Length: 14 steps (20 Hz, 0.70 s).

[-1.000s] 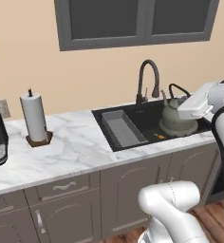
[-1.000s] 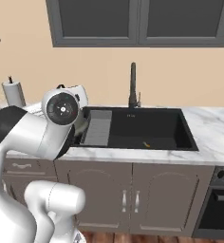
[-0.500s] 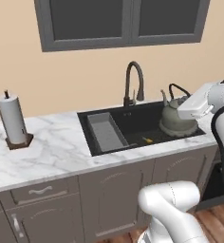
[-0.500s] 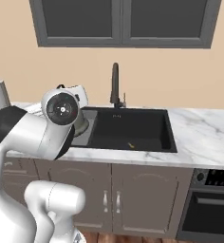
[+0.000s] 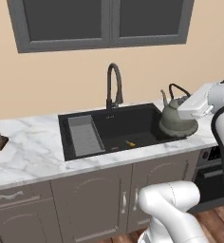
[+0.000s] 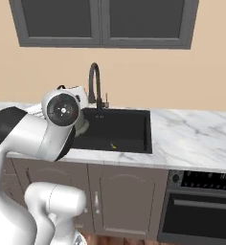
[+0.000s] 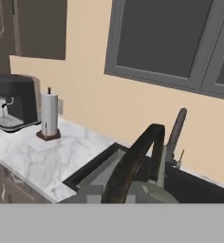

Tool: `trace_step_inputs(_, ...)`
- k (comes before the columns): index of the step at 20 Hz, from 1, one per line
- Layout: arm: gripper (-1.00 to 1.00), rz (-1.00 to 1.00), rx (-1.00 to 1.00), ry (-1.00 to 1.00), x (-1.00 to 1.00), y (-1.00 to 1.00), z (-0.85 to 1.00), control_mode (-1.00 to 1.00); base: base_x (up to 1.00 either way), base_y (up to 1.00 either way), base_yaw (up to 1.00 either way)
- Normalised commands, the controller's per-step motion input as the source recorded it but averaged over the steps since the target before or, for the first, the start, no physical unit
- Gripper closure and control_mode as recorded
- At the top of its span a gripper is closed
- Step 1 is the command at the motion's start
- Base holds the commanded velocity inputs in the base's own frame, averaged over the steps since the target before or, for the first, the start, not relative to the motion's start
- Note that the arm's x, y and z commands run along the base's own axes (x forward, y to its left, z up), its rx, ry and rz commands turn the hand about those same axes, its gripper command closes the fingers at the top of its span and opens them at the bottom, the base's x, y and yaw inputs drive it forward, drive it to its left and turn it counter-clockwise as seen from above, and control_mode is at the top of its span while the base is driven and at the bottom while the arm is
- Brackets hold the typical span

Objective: Open the cabinet, pick the kettle from the cabinet, and place it in the sink.

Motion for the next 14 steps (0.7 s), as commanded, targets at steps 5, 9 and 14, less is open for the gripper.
trace_step_inputs(5, 1.00, 0.00, 0.00, 0.00, 0.00, 0.00, 0.00, 1.00, 0.17, -0.56, 0.06)
trace_step_inputs(9, 1.00, 0.00, 0.00, 0.00, 0.00, 0.00, 0.00, 1.00, 0.15, -0.55, 0.10)
trace_step_inputs(14, 1.00, 0.00, 0.00, 0.00, 0.00, 0.00, 0.00, 1.00, 0.14, -0.54, 0.09)
